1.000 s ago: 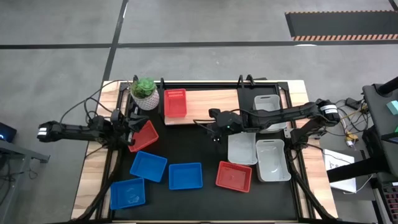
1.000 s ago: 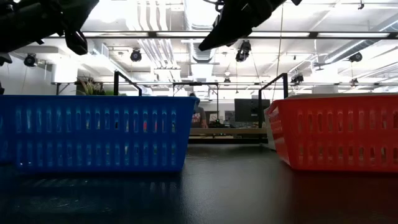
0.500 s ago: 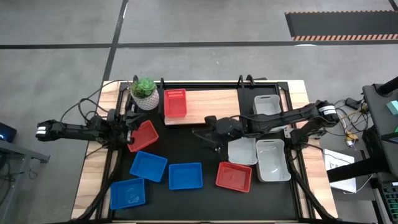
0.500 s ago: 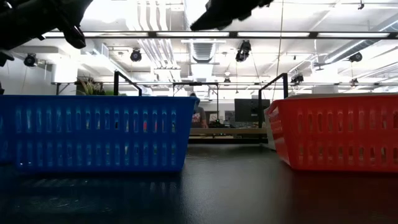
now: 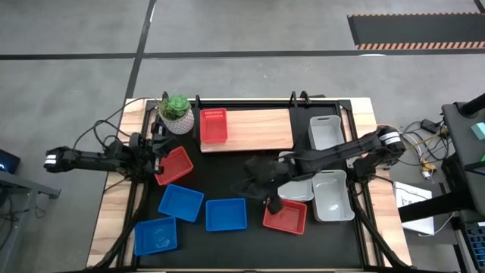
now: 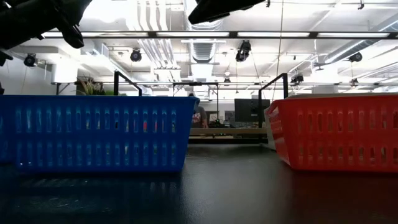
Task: Stack baskets on shelf by color
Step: Put the top right blue basket on the shelf
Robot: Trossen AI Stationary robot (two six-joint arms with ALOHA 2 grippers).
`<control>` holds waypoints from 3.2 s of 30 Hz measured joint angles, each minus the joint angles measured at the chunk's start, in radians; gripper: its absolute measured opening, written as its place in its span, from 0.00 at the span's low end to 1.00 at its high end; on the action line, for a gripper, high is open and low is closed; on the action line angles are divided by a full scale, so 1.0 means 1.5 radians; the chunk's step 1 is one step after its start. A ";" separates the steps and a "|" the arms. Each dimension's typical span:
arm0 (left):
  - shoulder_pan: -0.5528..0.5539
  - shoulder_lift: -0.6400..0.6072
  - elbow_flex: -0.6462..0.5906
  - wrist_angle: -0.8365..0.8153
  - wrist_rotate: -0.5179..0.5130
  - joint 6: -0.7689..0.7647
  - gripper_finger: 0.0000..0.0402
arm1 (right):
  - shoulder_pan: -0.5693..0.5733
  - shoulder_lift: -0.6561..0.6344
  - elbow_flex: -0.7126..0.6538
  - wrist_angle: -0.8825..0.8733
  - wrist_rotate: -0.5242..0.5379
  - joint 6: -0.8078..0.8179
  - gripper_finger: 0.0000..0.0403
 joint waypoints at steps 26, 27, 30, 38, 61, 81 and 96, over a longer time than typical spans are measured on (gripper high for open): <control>0.000 -0.008 -0.001 0.015 0.001 -0.006 0.00 | 0.016 0.336 0.344 -0.344 -0.100 -0.212 0.34; 0.000 -0.008 -0.001 0.015 0.001 -0.006 0.00 | 0.016 0.346 0.356 -0.353 -0.100 -0.214 0.33; 0.000 -0.013 0.000 0.016 0.001 -0.002 0.00 | 0.014 0.375 0.385 -0.364 -0.130 -0.227 0.32; 0.000 -0.027 0.000 0.035 0.001 0.000 0.00 | 0.004 0.418 0.412 -0.372 -0.214 -0.255 0.24; 0.000 -0.063 0.001 0.052 0.001 0.035 0.00 | 0.002 0.307 0.422 -0.438 -0.072 -0.111 0.03; 0.000 -0.067 0.001 0.055 0.001 0.047 0.00 | -0.185 0.136 0.320 -0.353 0.164 0.125 0.03; 0.000 -0.070 0.001 0.055 0.000 0.052 0.00 | -0.304 0.136 0.122 -0.108 0.156 0.099 0.03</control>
